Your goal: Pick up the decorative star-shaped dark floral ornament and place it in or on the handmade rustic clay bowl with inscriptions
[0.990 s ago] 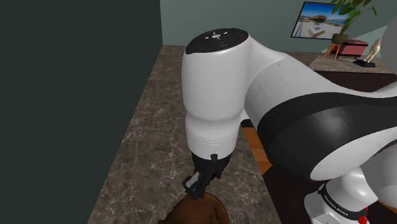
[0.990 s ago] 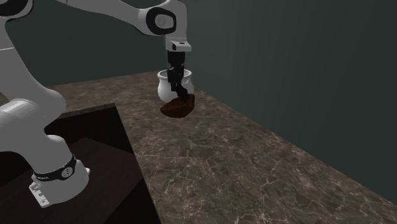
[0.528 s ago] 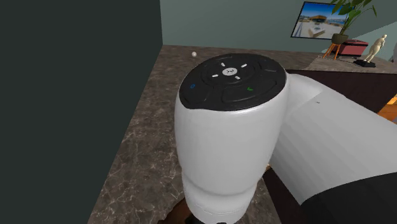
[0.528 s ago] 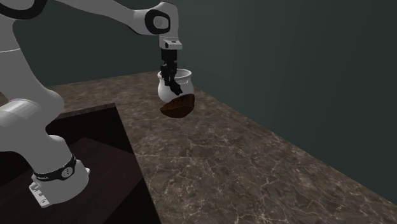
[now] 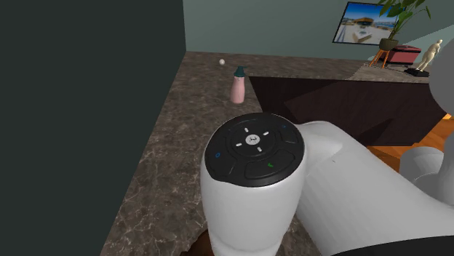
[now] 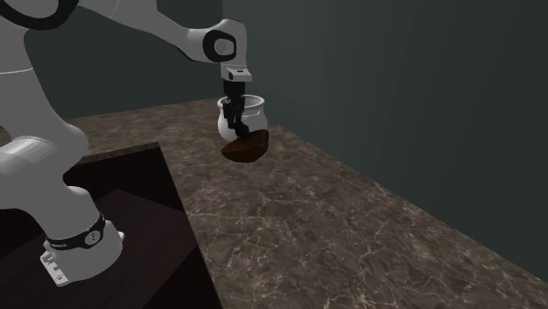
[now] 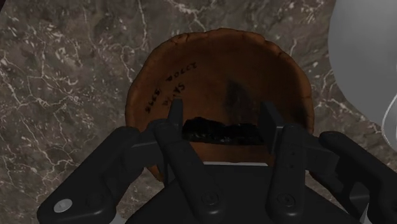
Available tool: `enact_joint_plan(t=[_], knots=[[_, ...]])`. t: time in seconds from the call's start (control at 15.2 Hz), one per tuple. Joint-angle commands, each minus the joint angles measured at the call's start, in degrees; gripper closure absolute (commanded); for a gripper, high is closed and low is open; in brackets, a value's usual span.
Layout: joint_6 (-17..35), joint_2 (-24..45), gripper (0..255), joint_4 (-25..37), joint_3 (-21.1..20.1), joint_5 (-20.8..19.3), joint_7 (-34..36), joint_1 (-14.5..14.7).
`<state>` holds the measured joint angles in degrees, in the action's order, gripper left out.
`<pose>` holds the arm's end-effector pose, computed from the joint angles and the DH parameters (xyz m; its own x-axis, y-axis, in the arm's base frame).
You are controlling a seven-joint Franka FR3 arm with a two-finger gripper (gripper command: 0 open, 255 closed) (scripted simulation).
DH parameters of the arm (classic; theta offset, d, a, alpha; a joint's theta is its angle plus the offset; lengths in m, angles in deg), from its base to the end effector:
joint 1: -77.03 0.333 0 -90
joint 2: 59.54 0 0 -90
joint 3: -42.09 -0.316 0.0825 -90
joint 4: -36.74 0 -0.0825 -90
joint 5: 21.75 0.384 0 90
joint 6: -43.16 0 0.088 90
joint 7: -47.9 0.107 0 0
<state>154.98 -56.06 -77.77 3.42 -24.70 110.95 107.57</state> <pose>0.2037 0.5154 0.4275 0.9912 0.1278 -0.0356 0.1305 -0.9876 0.0873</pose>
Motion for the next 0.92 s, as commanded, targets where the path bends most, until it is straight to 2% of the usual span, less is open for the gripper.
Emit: enact_joint_plan(t=[0.0, 0.2, 0.73, 0.79, 0.86], knots=[[1.51, 0.69, 255, -0.96, 0.06, -0.50, 0.26, 0.03], [3.67, 1.77, 255, -2.30, 0.10, -1.29, 0.84, 0.17], [3.79, 1.83, 255, -2.37, 0.10, -1.34, 0.88, 0.18], [3.79, 1.83, 0, -2.37, 0.10, -1.34, 0.87, 0.18], [3.79, 1.83, 0, -2.37, 0.10, -1.34, 0.88, 0.18]])
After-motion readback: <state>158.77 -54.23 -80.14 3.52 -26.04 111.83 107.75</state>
